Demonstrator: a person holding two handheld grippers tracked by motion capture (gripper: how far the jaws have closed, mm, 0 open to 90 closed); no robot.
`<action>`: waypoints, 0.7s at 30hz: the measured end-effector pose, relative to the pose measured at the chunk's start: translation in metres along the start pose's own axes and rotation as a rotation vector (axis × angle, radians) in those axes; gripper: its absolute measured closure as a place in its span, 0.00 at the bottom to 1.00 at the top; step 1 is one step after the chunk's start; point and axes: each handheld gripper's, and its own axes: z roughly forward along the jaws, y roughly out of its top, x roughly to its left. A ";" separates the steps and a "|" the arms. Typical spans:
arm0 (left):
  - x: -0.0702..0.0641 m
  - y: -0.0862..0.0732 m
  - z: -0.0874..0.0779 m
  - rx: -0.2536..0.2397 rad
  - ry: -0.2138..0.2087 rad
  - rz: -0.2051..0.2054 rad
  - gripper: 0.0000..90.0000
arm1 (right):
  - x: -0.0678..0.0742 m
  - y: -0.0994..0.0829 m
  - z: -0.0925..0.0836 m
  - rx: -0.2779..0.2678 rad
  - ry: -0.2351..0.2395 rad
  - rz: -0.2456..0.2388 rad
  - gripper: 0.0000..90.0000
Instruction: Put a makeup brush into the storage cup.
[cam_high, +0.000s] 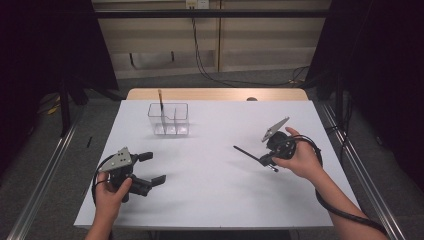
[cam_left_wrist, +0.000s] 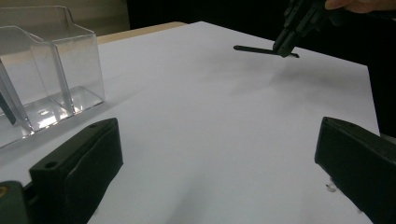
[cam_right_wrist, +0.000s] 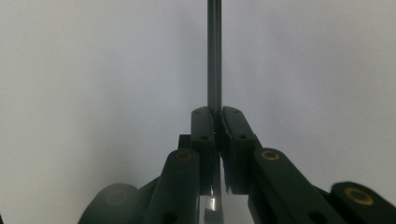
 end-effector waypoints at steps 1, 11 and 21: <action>0.000 0.000 0.000 0.000 -0.001 -0.001 0.01 | 0.002 0.001 0.000 -0.002 0.003 -0.007 0.94; 0.000 -0.001 0.002 -0.001 -0.005 -0.009 0.01 | 0.012 0.008 0.002 -0.026 0.035 -0.046 0.94; 0.000 0.000 0.004 0.004 -0.004 -0.003 0.01 | 0.025 0.017 0.006 -0.026 0.060 -0.084 0.94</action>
